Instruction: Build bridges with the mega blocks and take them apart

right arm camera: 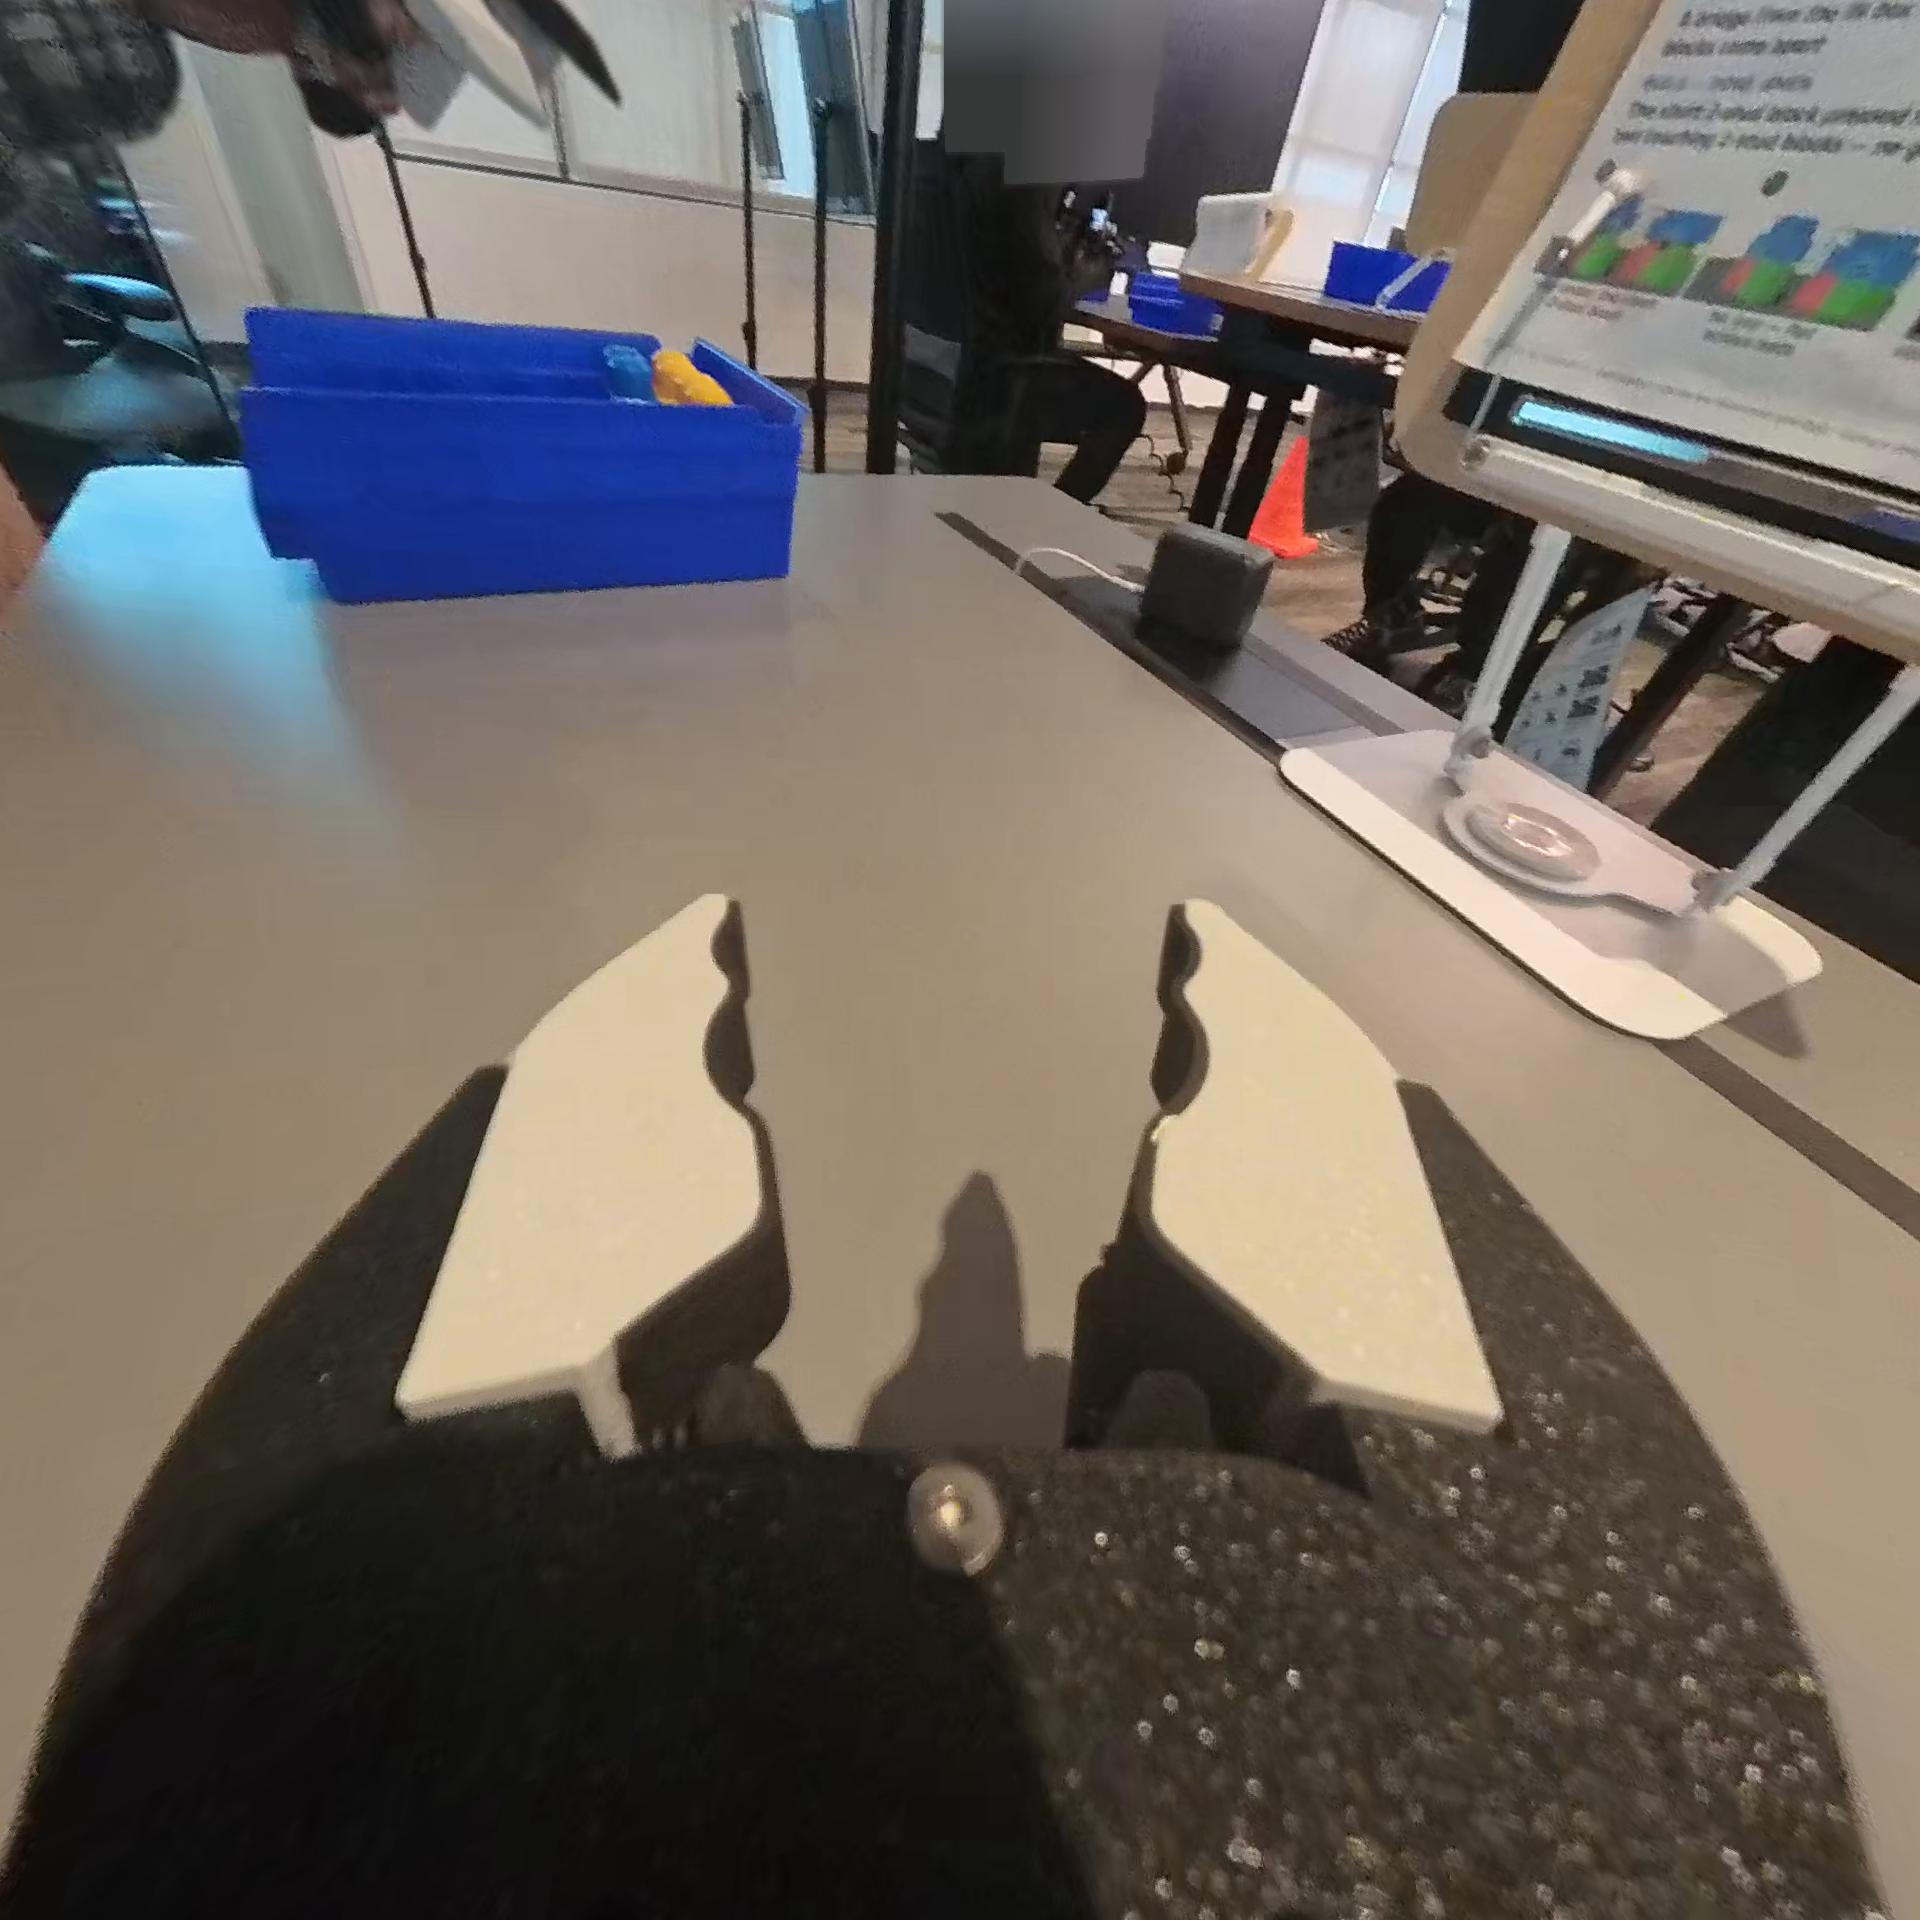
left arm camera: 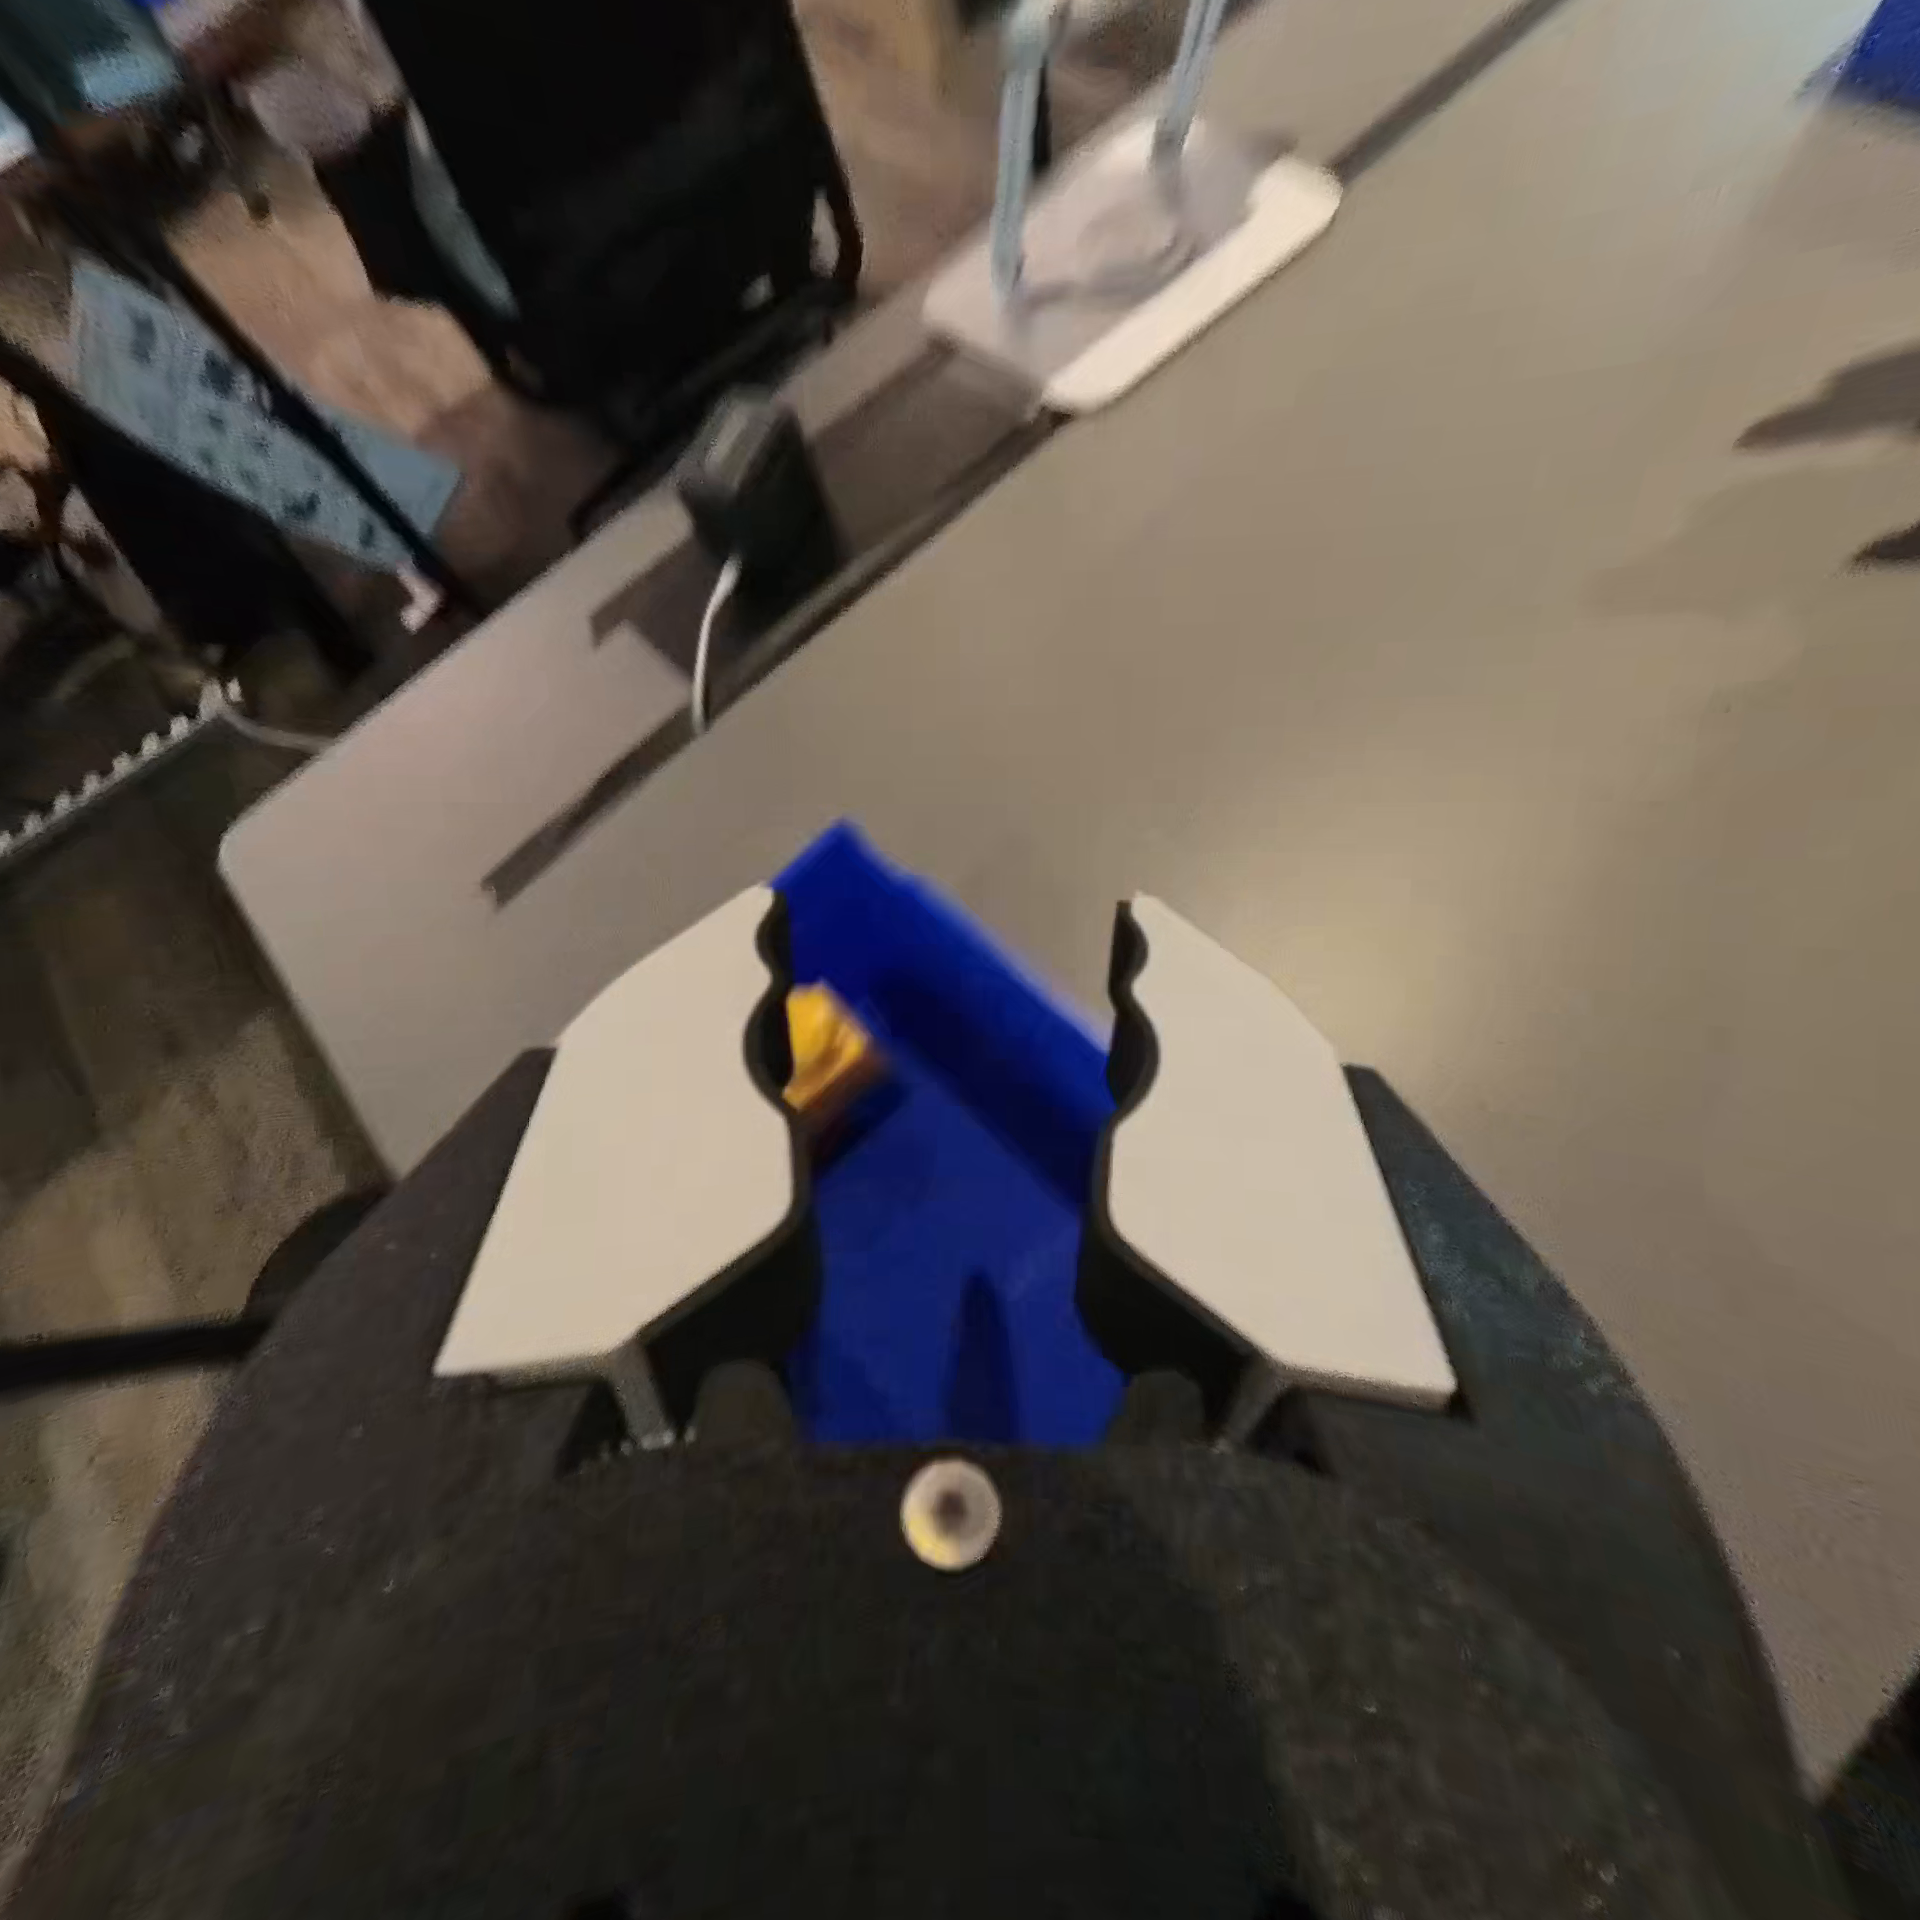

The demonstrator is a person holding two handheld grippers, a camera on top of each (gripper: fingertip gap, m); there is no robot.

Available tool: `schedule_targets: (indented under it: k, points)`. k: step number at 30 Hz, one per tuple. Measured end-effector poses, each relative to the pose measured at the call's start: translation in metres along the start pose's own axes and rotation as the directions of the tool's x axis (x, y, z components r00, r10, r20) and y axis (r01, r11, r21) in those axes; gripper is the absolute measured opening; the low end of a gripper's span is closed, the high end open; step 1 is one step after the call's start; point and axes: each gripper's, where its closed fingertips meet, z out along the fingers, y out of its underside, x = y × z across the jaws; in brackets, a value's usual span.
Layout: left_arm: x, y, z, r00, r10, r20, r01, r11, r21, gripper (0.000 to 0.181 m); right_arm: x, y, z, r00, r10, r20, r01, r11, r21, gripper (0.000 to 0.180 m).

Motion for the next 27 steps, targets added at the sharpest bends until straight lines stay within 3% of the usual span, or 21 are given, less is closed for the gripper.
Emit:
schedule_targets:
  k: [5,9,17,27]
  points:
    - [-0.041,0.068,-0.005,0.994,0.108,-0.012,-0.108,0.973,-0.205,0.063,-0.008,-0.007,0.000,0.999,-0.029,0.031,0.028,0.999,0.030,0.075]
    - [-0.059,0.099,0.007,0.975,0.218,-0.032,-0.217,0.921,-0.322,0.057,-0.013,-0.003,0.002,0.998,-0.035,0.056,0.034,0.999,0.025,0.075]
    - [-0.093,0.141,0.016,0.964,0.260,-0.059,-0.251,0.812,-0.526,0.057,-0.019,0.008,0.008,0.994,-0.026,0.106,0.027,1.000,-0.011,0.076]
    - [-0.096,0.170,0.028,0.960,0.265,-0.095,-0.266,0.743,-0.614,0.055,-0.024,0.008,0.009,0.990,0.001,0.142,0.000,1.000,-0.005,0.075]
